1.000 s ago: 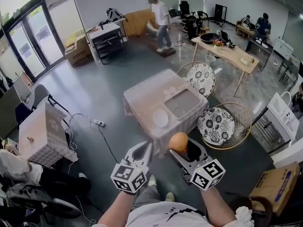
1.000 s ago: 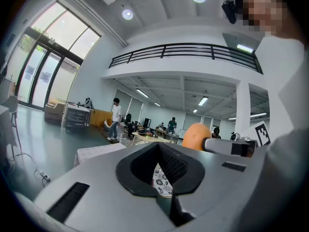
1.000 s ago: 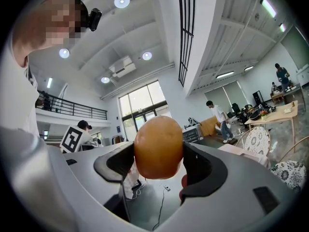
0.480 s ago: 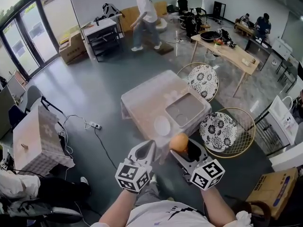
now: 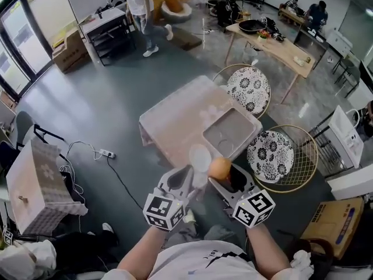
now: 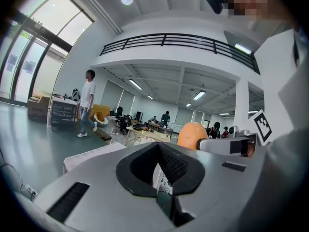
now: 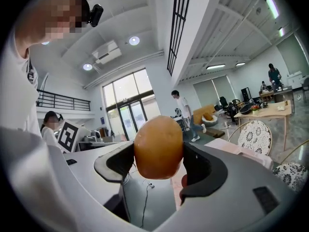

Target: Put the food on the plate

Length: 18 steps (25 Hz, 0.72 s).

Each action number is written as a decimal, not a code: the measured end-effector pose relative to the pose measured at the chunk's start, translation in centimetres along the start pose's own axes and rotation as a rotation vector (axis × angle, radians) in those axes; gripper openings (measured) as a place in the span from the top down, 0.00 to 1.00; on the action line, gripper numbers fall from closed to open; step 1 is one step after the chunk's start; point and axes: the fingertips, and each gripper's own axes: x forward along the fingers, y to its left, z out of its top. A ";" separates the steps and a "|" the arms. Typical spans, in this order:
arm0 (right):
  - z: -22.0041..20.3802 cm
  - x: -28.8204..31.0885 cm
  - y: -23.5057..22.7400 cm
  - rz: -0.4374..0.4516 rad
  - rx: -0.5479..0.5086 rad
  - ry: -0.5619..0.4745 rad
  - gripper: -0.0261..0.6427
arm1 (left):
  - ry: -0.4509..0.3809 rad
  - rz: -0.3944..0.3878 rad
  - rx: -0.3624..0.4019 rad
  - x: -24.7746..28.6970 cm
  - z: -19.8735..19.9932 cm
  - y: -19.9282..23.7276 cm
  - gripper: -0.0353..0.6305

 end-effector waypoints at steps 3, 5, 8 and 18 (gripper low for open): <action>-1.7 2.0 -1.2 -0.022 -0.007 0.047 0.49 | 0.013 -0.009 -0.015 1.5 -0.9 2.0 0.94; -2.8 3.1 -2.0 -0.034 -0.012 0.080 0.49 | 0.023 -0.014 -0.023 2.4 -1.6 2.8 0.94; -4.1 4.6 -3.5 -0.044 -0.012 0.113 0.49 | 0.032 -0.030 -0.028 3.7 -2.5 3.8 0.94; -10.8 10.0 -9.8 -0.014 -0.050 0.278 0.49 | 0.062 -0.006 -0.036 9.7 -5.8 7.2 0.94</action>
